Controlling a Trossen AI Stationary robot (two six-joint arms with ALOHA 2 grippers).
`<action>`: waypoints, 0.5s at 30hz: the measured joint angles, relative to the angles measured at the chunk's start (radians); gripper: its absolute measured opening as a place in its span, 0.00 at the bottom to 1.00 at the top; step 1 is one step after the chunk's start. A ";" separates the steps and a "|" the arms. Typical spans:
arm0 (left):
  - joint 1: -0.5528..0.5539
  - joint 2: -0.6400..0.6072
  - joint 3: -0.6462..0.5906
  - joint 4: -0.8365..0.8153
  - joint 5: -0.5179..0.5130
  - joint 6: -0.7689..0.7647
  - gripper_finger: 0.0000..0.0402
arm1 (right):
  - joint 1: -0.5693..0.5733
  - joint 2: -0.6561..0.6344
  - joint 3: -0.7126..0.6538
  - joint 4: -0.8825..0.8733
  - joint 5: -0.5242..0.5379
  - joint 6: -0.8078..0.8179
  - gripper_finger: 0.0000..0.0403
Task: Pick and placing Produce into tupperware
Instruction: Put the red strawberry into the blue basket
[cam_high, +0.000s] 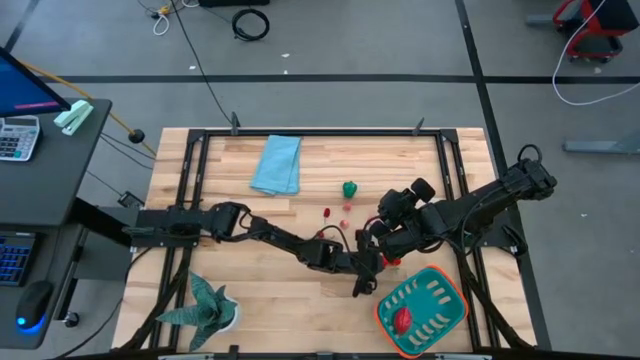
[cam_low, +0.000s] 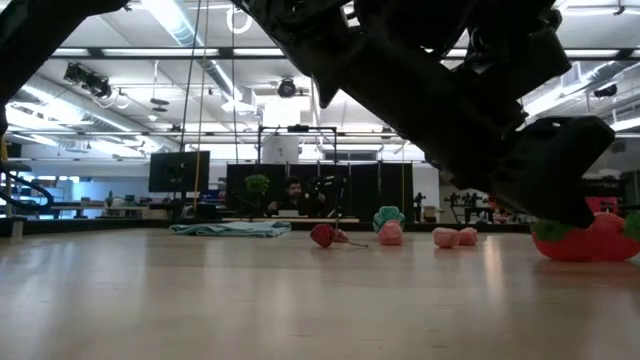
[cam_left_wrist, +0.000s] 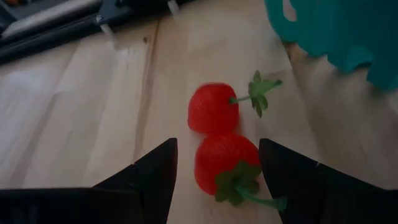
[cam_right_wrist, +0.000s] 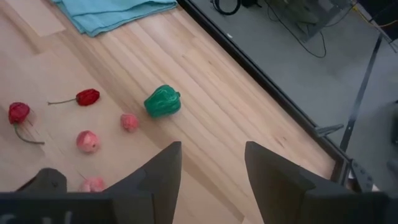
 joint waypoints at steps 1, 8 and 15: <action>0.000 0.000 0.000 -0.003 -0.003 -0.005 0.57 | 0.000 0.000 0.000 0.000 -0.001 -0.006 0.46; 0.003 0.000 0.000 -0.023 -0.017 -0.142 0.55 | 0.000 0.000 0.000 0.000 -0.005 -0.040 0.46; 0.006 0.005 0.000 -0.115 -0.016 -0.257 0.57 | 0.000 0.000 0.000 0.000 -0.006 -0.080 0.46</action>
